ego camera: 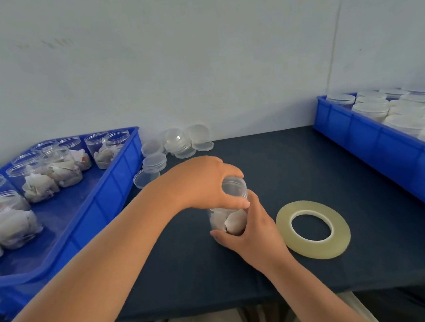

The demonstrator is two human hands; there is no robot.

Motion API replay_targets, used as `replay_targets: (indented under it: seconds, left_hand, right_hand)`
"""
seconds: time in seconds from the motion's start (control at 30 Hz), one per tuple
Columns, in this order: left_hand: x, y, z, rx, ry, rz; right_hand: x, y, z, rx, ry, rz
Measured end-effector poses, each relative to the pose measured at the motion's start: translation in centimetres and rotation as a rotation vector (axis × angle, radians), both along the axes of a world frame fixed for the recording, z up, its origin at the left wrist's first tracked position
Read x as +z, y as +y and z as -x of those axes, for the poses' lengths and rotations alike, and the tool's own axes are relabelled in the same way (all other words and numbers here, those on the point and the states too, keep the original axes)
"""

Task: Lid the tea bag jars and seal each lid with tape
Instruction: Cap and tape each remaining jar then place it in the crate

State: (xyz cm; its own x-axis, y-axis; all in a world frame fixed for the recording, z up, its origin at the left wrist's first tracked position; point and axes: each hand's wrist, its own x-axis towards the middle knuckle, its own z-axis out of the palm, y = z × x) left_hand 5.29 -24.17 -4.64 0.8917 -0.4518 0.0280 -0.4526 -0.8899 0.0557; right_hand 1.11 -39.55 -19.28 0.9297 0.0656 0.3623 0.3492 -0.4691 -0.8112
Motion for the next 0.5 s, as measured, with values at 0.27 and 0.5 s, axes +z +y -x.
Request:
replay_targets:
  seconds: [0.27,0.5]
  left_hand:
    - [0.0,-1.3,-0.7,-0.055,0.002,-0.105]
    - [-0.1,-0.6,0.0,-0.105,0.092,-0.081]
  right_hand:
    - [0.0,0.0,0.0,-0.007,-0.002,0.028]
    - [-0.2,0.0,-0.1,-0.006,0.030,0.042]
